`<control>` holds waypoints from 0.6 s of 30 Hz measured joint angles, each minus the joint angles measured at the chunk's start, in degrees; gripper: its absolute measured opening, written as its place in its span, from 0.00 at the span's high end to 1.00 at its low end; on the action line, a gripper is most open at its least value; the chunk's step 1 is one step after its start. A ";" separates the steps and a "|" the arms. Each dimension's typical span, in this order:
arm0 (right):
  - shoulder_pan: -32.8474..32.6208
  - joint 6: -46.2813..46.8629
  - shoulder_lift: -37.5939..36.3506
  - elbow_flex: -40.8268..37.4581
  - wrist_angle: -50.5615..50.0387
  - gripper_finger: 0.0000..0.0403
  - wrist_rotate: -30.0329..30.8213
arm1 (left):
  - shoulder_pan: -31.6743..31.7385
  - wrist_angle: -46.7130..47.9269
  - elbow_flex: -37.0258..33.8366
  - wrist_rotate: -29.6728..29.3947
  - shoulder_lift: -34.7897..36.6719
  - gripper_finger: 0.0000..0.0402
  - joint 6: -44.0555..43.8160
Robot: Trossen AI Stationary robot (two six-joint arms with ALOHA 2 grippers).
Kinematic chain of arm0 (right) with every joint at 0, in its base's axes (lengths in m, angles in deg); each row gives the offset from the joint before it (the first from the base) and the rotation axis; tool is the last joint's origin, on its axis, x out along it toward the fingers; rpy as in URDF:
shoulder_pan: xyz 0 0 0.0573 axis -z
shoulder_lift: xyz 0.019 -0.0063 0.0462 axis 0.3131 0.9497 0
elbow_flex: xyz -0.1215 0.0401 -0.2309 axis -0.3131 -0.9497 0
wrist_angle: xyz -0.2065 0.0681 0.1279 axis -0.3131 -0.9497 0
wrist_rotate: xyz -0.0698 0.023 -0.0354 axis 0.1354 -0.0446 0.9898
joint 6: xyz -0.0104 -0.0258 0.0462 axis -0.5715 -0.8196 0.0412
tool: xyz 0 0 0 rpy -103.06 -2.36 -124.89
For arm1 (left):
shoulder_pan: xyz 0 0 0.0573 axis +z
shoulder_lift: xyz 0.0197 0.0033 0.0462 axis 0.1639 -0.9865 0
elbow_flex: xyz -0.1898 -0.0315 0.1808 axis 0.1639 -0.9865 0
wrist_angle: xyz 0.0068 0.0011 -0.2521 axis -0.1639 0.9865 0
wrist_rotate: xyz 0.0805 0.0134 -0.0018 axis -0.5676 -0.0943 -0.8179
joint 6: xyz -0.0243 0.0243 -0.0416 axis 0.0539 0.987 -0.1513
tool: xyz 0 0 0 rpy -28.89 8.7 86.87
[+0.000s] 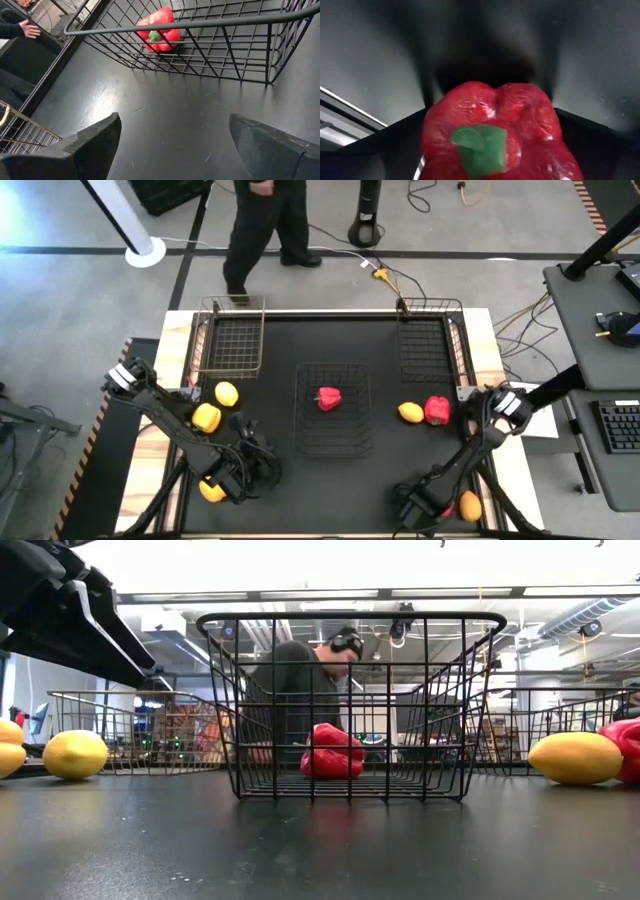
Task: Sort produce into baskets
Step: Put the bottom red bell pepper into the bottom wire basket
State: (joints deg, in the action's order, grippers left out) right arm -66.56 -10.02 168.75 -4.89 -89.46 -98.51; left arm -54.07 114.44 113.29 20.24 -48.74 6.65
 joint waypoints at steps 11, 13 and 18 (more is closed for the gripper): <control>0.09 -2.41 -0.07 0.02 -0.02 0.28 -0.14 | -0.01 -0.06 -0.04 -0.04 0.02 0.13 0.24; 0.22 -3.03 -0.12 -0.01 -0.17 0.30 -0.10 | -0.01 -0.09 -0.04 -0.04 0.02 0.13 0.23; 0.88 -2.79 -0.43 0.09 -0.55 0.28 -0.21 | -0.01 -0.24 -0.04 -0.04 0.02 0.13 0.24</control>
State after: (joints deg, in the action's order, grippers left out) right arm -65.68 -12.81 168.32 -4.80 -90.01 -98.71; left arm -54.08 114.20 113.25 20.19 -48.72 6.89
